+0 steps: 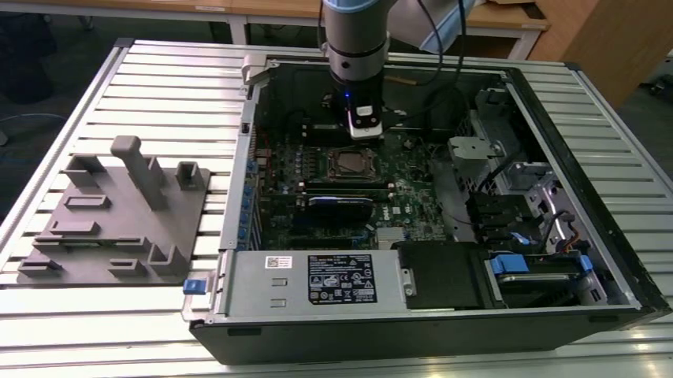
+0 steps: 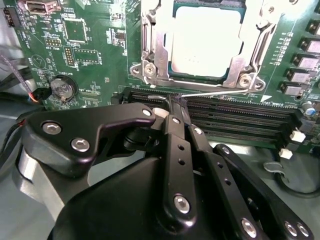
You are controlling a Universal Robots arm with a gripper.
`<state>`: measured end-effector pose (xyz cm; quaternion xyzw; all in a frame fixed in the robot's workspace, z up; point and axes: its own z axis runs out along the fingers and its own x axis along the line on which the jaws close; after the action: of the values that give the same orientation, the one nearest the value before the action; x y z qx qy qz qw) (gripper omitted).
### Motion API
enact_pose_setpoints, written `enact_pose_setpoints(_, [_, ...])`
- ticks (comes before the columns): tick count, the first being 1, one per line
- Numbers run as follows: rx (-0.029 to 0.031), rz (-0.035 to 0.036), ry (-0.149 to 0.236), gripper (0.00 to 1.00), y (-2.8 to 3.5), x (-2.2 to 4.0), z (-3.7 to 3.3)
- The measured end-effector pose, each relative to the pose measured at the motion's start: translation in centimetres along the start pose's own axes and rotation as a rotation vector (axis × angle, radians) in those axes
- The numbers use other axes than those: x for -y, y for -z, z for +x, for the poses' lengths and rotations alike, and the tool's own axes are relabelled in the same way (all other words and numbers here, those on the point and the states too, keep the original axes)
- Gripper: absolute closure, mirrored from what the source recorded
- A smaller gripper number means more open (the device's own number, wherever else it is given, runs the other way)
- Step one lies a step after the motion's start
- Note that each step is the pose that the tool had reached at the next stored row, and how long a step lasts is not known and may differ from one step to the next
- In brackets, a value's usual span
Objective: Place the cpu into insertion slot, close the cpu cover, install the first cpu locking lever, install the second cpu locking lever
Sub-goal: 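Install the first cpu locking lever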
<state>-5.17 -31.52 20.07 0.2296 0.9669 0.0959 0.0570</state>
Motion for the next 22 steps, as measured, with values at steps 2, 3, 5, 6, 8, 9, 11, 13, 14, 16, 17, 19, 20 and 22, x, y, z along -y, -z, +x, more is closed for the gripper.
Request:
enact_pose_setpoints(2, [0.0024,-0.0011,0.001,0.90,-0.07,0.05,0.07])
enact_pose_setpoints(3, [0.0026,-0.0011,0.001,0.90,-0.08,0.06,0.07])
enact_pose_setpoints(5, [0.0029,-0.0014,0.001,0.90,-0.10,0.06,0.09])
enact_pose_setpoints(6, [0.0030,-0.0015,0.001,0.90,-0.12,0.06,0.10])
enact_pose_setpoints(8, [0.0031,-0.0017,0.001,0.90,-0.14,0.04,0.14])
enact_pose_setpoints(9, [0.0030,-0.0015,0.001,0.90,-0.14,0.05,0.16])
enact_pose_setpoints(11, [0.0032,-0.0014,0.001,0.90,-0.14,0.06,0.20])
enact_pose_setpoints(13, [0.0040,-0.0020,0.001,0.90,-0.14,0.10,0.30])
enact_pose_setpoints(14, [0.0044,-0.0023,0.001,0.90,-0.15,0.13,0.35])
enact_pose_setpoints(16, [0.0059,-0.0030,0.001,0.90,-0.18,0.18,0.51])
enact_pose_setpoints(17, [0.0073,-0.0038,0.001,0.90,-0.23,0.19,0.55])
enact_pose_setpoints(19, [0.0126,-0.0052,0.002,0.90,-0.30,0.20,0.57])
enact_pose_setpoints(20, [0.0150,-0.0053,0.003,0.90,-0.32,0.21,0.57])
enact_pose_setpoints(22, [0.0170,-0.0041,0.004,0.90,-0.34,0.21,0.57])
